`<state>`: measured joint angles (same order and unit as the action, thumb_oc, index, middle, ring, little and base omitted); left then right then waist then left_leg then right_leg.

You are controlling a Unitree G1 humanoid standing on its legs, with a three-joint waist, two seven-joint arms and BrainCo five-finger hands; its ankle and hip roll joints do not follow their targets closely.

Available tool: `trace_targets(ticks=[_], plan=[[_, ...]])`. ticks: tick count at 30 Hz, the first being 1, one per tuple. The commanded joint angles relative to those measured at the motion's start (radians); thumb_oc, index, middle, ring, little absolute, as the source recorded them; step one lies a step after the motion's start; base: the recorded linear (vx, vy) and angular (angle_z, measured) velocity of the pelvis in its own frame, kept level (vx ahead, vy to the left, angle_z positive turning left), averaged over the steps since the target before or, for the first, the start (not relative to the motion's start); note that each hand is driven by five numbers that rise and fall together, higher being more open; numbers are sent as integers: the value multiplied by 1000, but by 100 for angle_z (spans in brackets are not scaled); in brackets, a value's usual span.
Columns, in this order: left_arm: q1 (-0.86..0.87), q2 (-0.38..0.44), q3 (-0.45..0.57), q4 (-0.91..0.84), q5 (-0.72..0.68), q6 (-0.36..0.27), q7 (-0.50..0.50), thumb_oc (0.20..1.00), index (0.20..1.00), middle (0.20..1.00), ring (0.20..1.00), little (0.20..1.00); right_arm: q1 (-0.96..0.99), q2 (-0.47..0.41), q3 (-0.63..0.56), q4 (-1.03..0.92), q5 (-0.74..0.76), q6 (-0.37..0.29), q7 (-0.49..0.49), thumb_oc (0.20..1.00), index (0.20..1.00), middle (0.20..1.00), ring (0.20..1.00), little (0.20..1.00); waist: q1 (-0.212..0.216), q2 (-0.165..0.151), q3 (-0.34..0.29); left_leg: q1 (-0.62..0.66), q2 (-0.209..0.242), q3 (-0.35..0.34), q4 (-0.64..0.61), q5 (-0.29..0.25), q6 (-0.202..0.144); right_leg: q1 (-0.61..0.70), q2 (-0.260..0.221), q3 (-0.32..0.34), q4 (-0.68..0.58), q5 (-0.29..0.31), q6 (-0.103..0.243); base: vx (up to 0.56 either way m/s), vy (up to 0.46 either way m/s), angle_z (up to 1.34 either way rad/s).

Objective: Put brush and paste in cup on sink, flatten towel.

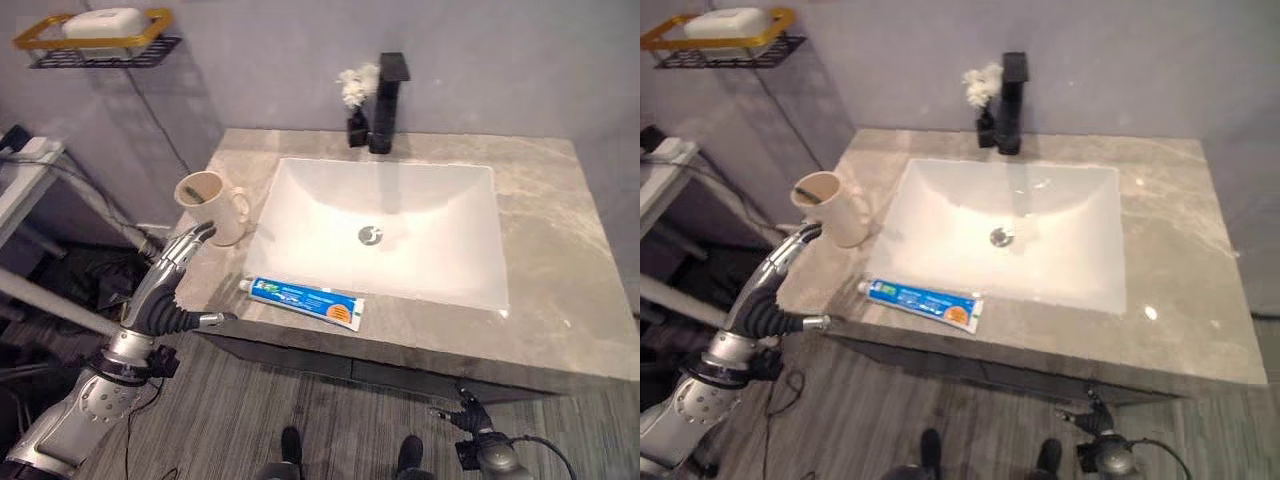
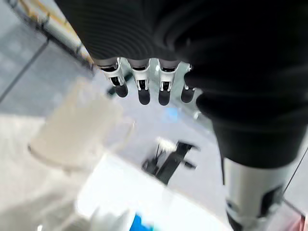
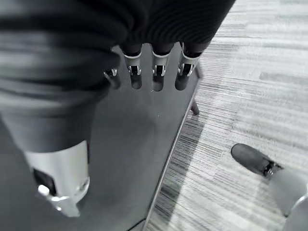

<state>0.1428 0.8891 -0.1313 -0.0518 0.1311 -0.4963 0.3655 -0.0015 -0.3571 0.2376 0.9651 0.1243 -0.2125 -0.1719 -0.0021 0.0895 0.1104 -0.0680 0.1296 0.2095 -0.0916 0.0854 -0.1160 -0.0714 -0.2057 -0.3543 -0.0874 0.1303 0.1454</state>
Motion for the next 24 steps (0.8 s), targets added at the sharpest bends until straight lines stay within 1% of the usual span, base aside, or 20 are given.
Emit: trace_targets(ticks=[1,2,3,8,12,18,24], plan=[[-78,-23,-7,30,1,2,-24,1000,1000,1000,1000,1000,-15,-25,-22,-42,14,-26,1,1000,1000,1000,1000,1000,-2,-28,41,55,13,-9,4,-30,1,25,-71,31,23,42,99,16,33,-28],[-80,-24,-9,31,1,2,-24,1000,1000,1000,1000,1000,-14,-25,-22,-43,14,-25,1,1000,1000,1000,1000,1000,-1,-28,41,55,13,-8,4,-30,1,25,-70,32,23,43,99,30,30,-24],[-93,-34,-25,59,-1,7,-35,1000,1000,1000,1000,1000,-11,-27,-25,-59,14,-26,3,1000,1000,1000,1000,1000,-11,-26,45,59,10,-1,4,-34,3,21,-70,41,20,47,100,22,33,-27],[-103,-69,-39,103,-8,21,-64,1000,1000,1000,1000,1000,5,-31,-28,-114,-2,-28,3,1000,1000,1000,1000,1000,-34,-22,48,70,5,27,4,-44,8,6,-72,73,10,64,105,33,42,-24],[-105,-78,-48,127,2,27,-76,1000,1000,1000,1000,1000,9,-31,-33,-119,-15,-29,-1,1000,1000,1000,1000,1000,-45,-21,46,71,2,35,4,-48,10,3,-73,77,10,68,107,10,7,-5],[-105,-97,-50,128,-50,25,-102,1000,1000,1000,1000,1000,17,-37,-53,-129,-6,-26,0,1000,1000,1000,1000,1000,-53,-22,53,66,-2,32,4,-52,13,-4,-75,74,11,74,109,0,0,0],[-110,-107,-64,141,-45,37,-113,1000,1000,1000,1000,1000,28,-39,-63,-123,-4,-24,-6,1000,1000,1000,1000,1000,-56,-24,54,61,0,31,4,-52,13,-5,-75,69,10,74,109,11,-1,0]])
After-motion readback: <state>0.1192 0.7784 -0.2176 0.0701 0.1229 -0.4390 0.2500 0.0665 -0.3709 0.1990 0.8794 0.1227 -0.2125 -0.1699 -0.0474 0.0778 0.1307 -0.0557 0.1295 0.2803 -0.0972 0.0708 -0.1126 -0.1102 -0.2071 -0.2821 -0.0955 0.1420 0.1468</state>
